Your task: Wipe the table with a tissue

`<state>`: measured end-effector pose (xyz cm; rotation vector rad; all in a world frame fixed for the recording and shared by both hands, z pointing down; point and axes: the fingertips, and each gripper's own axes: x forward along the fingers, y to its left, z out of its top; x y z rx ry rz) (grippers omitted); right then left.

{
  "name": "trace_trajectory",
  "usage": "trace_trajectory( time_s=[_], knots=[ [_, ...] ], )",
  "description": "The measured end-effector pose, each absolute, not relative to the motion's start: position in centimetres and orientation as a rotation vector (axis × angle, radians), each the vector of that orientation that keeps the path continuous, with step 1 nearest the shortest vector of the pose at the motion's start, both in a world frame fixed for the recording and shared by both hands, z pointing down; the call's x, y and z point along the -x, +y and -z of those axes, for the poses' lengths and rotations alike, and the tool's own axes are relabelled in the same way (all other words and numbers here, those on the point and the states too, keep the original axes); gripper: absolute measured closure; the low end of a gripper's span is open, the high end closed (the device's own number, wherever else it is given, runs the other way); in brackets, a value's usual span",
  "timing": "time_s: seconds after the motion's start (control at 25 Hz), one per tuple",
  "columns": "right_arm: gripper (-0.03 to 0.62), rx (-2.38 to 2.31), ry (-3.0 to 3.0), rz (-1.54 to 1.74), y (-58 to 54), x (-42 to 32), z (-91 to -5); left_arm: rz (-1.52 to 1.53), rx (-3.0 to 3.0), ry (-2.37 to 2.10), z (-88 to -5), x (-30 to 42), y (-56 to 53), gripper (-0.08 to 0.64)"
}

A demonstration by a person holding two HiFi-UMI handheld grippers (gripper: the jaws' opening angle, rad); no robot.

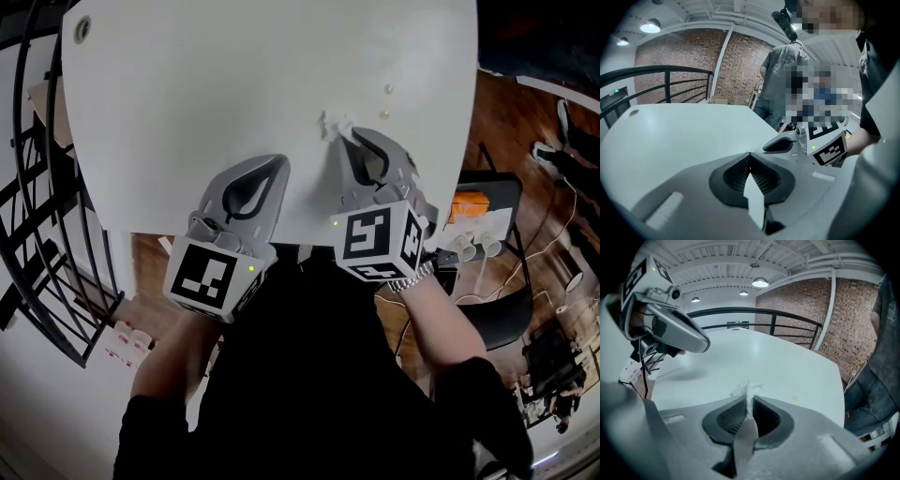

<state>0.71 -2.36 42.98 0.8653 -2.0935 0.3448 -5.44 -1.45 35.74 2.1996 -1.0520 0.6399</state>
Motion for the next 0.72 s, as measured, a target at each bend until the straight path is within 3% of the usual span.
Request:
trace_trajectory(
  time_s=[0.72],
  knots=[
    [0.563,-0.859,-2.096,-0.321,-4.1,-0.1,-43.3,-0.652,-2.164,-1.065,-36.3,5.8,-2.7,0.543]
  ],
)
